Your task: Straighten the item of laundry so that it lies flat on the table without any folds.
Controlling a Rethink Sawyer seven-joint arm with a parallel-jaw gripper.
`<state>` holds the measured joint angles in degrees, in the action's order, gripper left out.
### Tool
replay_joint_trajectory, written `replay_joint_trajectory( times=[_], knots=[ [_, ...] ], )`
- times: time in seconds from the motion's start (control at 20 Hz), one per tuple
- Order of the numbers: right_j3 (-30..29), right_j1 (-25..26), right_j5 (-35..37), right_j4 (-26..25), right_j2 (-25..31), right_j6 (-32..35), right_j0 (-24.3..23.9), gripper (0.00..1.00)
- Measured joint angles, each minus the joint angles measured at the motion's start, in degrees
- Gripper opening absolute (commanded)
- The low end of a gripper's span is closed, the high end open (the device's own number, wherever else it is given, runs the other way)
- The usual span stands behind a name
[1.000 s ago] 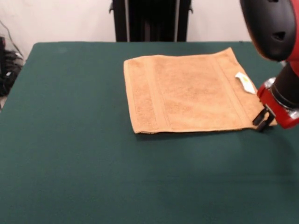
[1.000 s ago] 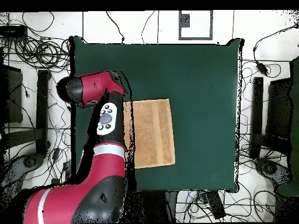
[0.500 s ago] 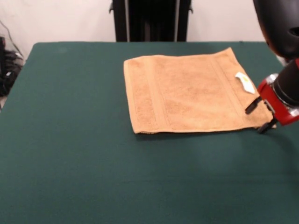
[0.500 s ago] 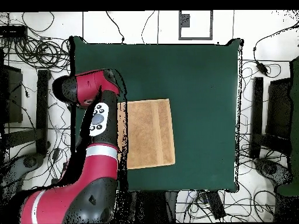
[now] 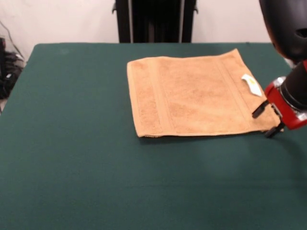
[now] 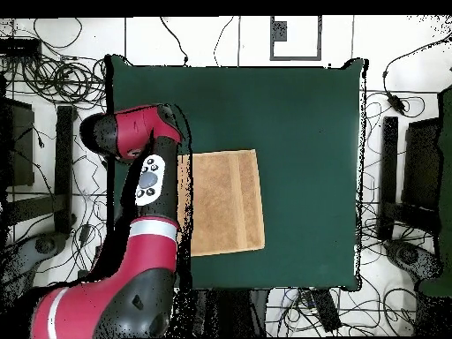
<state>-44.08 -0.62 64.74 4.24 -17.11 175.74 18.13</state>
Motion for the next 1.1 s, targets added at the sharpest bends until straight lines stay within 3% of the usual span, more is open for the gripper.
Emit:
replay_joint_trajectory(
  times=[0.25, 0.4, 0.45, 0.6, 0.7, 0.95, 1.1],
  knots=[
    [-1.8, -0.9, -3.2, -0.1, -0.7, 0.0, 1.1, 1.00],
    [-6.8, -4.2, -8.4, -0.2, -0.7, 0.0, 1.5, 1.00],
    [-11.4, -7.5, -12.5, -0.7, -0.7, 0.0, 1.5, 1.00],
    [-17.4, -12.1, -17.7, -1.9, -0.8, 0.0, 1.4, 1.00],
    [-24.7, -18.5, -23.5, -4.5, -0.8, 0.0, 1.2, 1.00],
    [-35.0, -28.9, -30.1, -9.2, -0.5, -0.1, -1.0, 1.00],
    [-44.5, -39.3, -34.6, -13.6, 2.7, -2.5, -8.9, 1.00]
  ],
)
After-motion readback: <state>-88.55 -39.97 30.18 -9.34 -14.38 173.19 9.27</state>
